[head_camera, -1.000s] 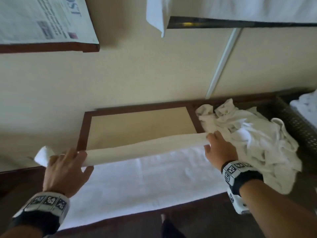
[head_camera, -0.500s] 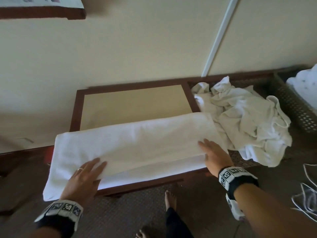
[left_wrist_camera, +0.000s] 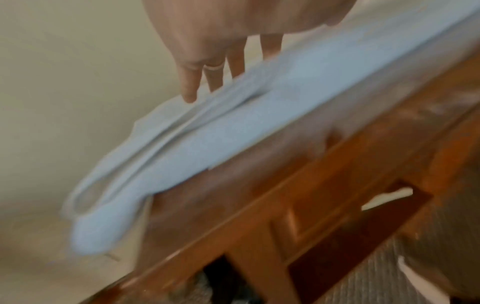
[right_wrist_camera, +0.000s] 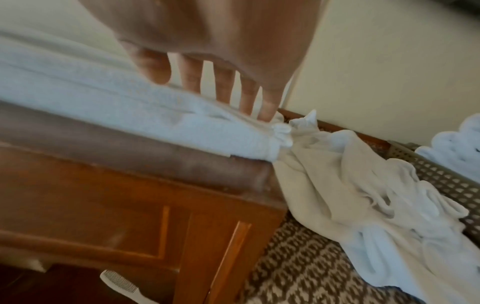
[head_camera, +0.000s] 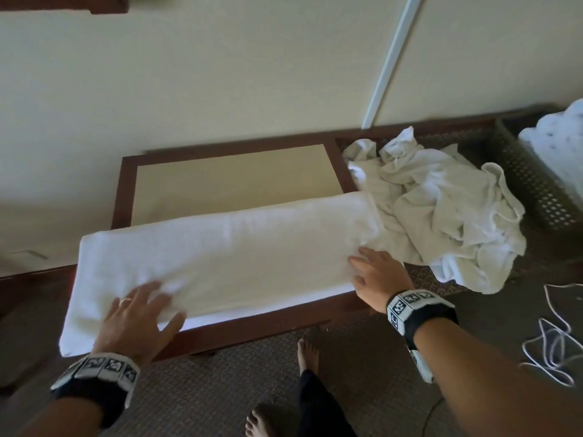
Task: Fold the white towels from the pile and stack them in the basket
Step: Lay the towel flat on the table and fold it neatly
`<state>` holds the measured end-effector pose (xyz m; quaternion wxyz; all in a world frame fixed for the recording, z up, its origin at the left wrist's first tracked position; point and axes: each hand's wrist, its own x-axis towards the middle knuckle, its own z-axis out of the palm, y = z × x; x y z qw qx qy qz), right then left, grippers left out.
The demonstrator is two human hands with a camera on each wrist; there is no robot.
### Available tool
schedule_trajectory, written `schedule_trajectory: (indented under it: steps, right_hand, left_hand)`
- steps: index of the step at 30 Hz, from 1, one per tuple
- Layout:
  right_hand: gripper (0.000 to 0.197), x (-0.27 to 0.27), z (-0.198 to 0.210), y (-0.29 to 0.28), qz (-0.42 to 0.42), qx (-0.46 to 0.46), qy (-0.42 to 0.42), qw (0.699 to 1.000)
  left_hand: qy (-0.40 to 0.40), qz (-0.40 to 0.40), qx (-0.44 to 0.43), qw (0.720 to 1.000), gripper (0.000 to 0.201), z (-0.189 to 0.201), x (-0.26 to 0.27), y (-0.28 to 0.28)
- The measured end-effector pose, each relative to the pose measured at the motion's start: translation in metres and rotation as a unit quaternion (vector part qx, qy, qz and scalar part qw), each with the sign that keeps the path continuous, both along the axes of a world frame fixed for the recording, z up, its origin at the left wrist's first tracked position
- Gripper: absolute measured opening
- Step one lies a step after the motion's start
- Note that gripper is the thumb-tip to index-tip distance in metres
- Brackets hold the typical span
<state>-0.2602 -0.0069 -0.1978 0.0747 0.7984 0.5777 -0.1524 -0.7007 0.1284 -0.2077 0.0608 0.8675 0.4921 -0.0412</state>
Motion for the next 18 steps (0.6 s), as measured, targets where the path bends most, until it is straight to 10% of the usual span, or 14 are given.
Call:
schedule_trajectory:
  steps: [6,18]
  right_hand:
    - [0.037,0.033,-0.001,0.006,-0.097,0.043,-0.077,0.991]
    - [0.104,0.11,-0.018,0.046,-0.333,-0.016,0.249,0.909]
  left_hand:
    - [-0.03,-0.021,-0.003,0.999,0.062,-0.003,0.062,-0.009]
    - [-0.026,0.025,-0.052,0.998,0.065,-0.012,0.131,-0.013]
